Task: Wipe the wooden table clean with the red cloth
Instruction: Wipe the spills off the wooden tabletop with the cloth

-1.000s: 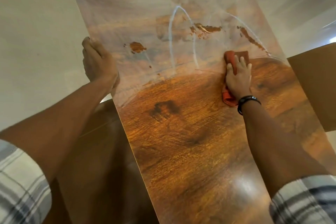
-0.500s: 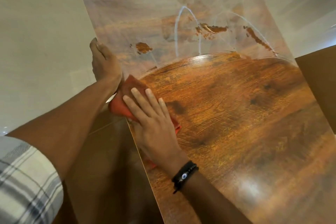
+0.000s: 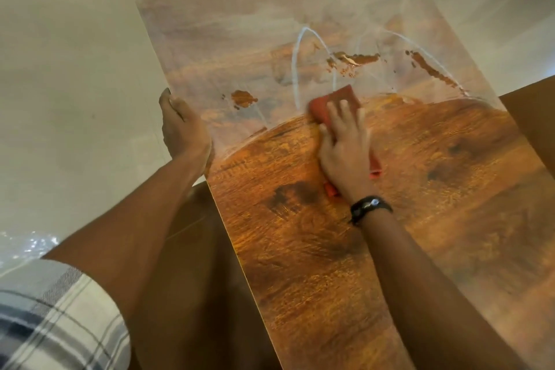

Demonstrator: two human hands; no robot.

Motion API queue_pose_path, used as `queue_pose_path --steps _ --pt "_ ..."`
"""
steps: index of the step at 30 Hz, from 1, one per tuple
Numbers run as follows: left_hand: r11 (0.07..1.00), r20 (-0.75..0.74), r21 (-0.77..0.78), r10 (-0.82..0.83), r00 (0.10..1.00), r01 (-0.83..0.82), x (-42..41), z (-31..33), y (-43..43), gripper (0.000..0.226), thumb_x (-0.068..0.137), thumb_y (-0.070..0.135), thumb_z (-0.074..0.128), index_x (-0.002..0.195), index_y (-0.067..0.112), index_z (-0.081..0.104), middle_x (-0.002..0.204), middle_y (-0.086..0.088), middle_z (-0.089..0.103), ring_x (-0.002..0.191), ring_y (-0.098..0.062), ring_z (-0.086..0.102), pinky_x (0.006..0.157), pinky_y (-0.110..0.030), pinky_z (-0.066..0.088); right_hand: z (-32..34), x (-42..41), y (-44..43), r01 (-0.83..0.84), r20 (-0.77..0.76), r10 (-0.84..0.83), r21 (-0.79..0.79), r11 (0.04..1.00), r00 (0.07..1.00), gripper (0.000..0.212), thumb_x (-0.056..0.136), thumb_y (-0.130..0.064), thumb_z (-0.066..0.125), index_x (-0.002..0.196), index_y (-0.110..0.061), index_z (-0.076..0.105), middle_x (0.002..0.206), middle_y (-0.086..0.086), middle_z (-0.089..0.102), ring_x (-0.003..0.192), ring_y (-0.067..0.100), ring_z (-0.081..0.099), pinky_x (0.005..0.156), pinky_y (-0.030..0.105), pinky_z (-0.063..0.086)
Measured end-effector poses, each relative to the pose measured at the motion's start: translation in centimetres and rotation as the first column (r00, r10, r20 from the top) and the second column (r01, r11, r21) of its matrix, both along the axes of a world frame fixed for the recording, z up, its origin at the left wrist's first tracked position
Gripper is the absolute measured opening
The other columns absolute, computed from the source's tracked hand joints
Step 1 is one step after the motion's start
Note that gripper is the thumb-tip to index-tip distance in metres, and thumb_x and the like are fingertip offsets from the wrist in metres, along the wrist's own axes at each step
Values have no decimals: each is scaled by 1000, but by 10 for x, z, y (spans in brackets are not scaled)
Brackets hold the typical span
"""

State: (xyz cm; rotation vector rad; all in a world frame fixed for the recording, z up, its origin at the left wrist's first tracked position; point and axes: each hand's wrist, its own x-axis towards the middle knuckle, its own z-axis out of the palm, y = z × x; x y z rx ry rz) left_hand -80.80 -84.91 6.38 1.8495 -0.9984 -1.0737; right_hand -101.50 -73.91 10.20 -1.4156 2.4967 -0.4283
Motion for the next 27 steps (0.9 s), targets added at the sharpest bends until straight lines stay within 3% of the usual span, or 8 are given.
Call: queue_pose_path --steps 2,5,8,12,16,19,23,27 --pt "1000 -13 2 -5 1000 5 1 -1 1 48 107 34 17 150 24 36 142 -7 56 125 -31 54 103 -39 43 -2 62 17 -185 15 186 -28 982 983 50 106 -35 33 156 -31 26 166 -5 12 154 25 -2 124 51 -2" --pt "999 -25 -32 -13 1000 13 1 -3 1 47 108 34 18 149 22 37 145 -7 54 128 -29 52 99 -28 40 -7 132 44 -418 -29 417 -25 908 909 53 104 -45 21 153 -30 34 164 -5 22 154 22 5 125 48 4" --pt "999 -22 -36 -28 999 27 2 -5 0 48 108 35 18 150 22 36 147 -8 51 130 -31 51 105 -33 40 -11 124 51 -501 -28 501 8 865 865 52 103 -43 28 153 -33 33 163 -9 23 154 18 7 124 43 4" --pt "999 -20 36 -30 999 30 4 -5 -1 50 105 42 13 150 28 32 139 -23 55 121 -48 56 100 -60 48 -11 46 39 -349 23 350 -38 937 937 49 106 -36 37 154 -38 26 163 -17 15 153 9 -3 122 42 -4" --pt "998 33 31 -48 998 47 2 0 1 51 106 42 13 151 27 30 139 -21 56 119 -48 58 99 -60 49 -4 -49 17 -32 40 33 -26 999 999 49 106 -35 39 154 -31 30 165 -7 18 153 19 4 123 56 4" --pt "998 119 -3 -56 991 56 1 1 2 50 107 37 16 151 20 33 144 -13 54 126 -38 54 106 -49 45 -1 -60 5 82 -2 -82 1 997 997 50 106 -32 38 155 -25 30 166 -1 18 154 27 4 123 55 5" --pt "996 207 -45 -71 976 82 1 -2 1 48 107 33 20 149 15 35 144 -13 53 128 -37 52 107 -49 43 -1 15 25 -228 40 228 -24 973 973 52 104 -41 27 155 -34 23 165 -10 8 154 21 -9 124 53 -4" --pt "998 466 -5 -48 883 57 -3 4 2 50 104 23 30 154 17 27 155 -16 36 144 -39 31 116 -62 20 -11 81 68 -632 -12 632 -6 775 775 54 99 -36 28 154 -34 29 165 -9 18 154 18 -2 124 43 -6"
